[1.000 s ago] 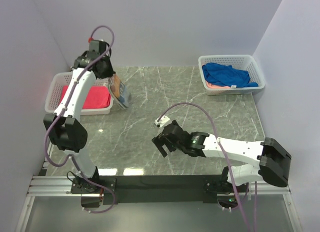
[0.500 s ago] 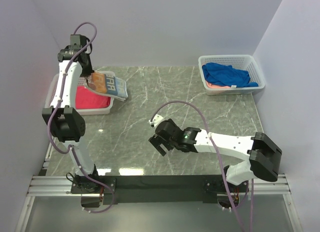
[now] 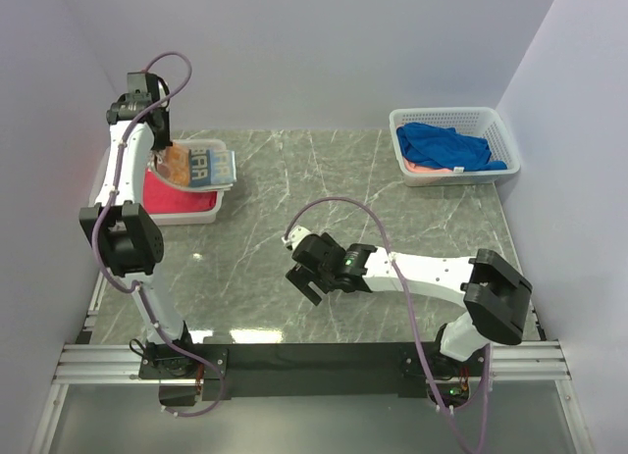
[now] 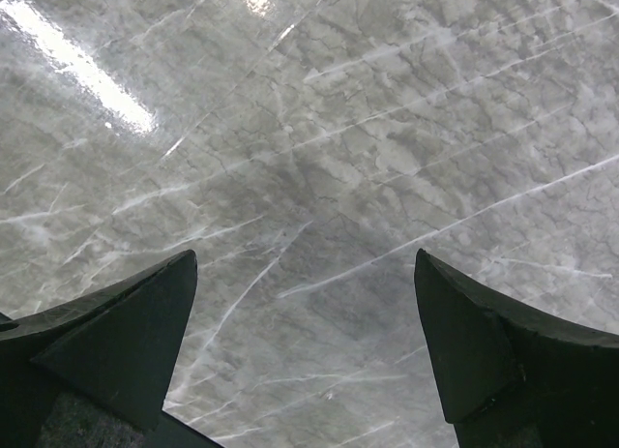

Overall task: Fold and stack the towels
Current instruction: Neatly place the folded towel into the bin

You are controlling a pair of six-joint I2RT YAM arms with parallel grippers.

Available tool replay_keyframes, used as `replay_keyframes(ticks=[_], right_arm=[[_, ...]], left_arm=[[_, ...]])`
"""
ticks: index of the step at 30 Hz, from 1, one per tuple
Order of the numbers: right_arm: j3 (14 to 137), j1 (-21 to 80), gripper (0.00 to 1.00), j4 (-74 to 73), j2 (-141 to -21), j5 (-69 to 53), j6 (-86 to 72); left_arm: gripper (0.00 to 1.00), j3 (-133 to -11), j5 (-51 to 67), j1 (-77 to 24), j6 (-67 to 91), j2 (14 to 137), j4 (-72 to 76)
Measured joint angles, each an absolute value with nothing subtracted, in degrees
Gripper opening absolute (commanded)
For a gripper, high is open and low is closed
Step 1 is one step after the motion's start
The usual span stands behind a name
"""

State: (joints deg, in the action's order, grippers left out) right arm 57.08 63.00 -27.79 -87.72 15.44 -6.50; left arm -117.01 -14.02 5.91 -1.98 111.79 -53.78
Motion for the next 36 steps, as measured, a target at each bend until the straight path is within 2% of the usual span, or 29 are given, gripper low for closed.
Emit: replay_keyframes(ticks=[18,22,26,27,30,31,34,36], right_arm=[[59.3,63.0,0.98,-30.2,-90.5,16.2,-5.7],[59.3,63.0,0.98,-30.2,-90.7,16.5,-5.4],[59.3,63.0,0.98,-30.2,-90.9,16.5,-5.2],[59.3,63.0,0.98,-30.2,-91.0,16.6,-5.2],[59.3,63.0,0.97,-30.1,-91.0,17.0,-5.2],[59.3,63.0,0.97,-30.1,-91.0,17.1,-5.2],[59.3,63.0,0.97,-30.0,-91.0,18.0,-5.2],[59.3,63.0,0.97,-29.9,-91.0,19.1,-5.3]], left_arm=[[0.01,-112.7,-16.7,8.4,-6.5,117.3,-46.9],[0.13,-111.5,-17.7,8.6,-6.7,118.4,-44.4],[0.2,-111.2,-21.0,8.7,-6.3,120.9,-43.3],[0.26,-111.2,-22.5,8.7,-6.3,121.7,-43.2],[0.51,-111.2,-26.8,8.7,-6.2,124.0,-42.5],[0.57,-111.2,-28.1,8.8,-6.1,124.6,-42.4],[0.66,-111.2,-30.4,9.3,-5.2,125.9,-41.9],[0.77,-111.2,-32.3,9.6,-4.6,126.2,-41.2]])
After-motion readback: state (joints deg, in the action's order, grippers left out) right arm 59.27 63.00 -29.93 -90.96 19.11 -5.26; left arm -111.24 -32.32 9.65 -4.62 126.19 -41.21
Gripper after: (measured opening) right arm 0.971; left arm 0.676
